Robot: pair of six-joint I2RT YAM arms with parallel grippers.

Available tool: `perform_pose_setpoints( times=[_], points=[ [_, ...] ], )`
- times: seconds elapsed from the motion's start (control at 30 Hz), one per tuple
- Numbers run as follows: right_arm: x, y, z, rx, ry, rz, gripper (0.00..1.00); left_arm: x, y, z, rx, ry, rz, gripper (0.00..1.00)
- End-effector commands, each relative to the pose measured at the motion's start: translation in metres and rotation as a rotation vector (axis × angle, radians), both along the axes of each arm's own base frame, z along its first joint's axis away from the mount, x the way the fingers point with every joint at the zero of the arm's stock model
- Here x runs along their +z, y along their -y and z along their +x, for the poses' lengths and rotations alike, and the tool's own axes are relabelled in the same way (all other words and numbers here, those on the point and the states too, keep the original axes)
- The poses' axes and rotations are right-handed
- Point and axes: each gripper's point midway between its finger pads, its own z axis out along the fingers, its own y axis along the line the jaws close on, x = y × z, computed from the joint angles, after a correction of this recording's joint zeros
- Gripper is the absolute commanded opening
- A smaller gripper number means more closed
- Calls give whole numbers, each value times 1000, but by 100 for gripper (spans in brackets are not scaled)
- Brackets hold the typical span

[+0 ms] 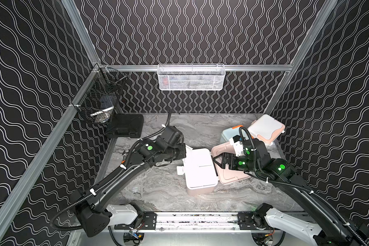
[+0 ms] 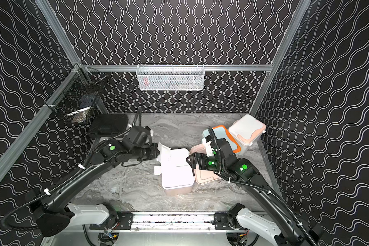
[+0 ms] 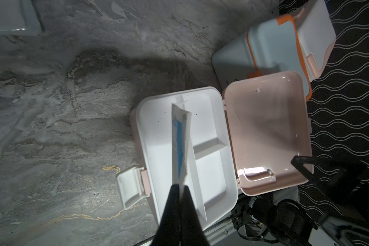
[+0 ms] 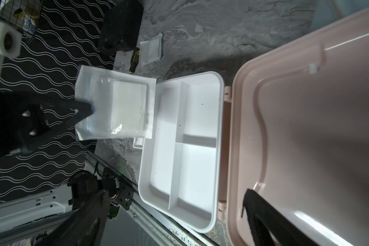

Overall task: Open first aid kits and take out gauze
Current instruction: Pick up the gauze from the first aid kit, then place the gauze at the center of the board.

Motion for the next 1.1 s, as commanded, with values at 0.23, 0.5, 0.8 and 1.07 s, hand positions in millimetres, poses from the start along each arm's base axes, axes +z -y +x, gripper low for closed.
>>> perform_pose_setpoints(
  times=[0.23, 0.5, 0.8, 1.07],
  points=[
    [8, -58, -3, 161, 28, 12, 100, -18, -78, 29, 68, -37, -8, 0],
    [0, -92, 0, 220, 29, -75, 100, -62, -153, 62, 243, -120, -5, 0],
    [-9, -84, 5, 192, 35, -147, 100, -113, -193, 97, 326, -231, -10, 0],
    [-13, -77, 6, 168, 39, -163, 100, -149, -204, 108, 312, -308, -7, 0]
  ],
)
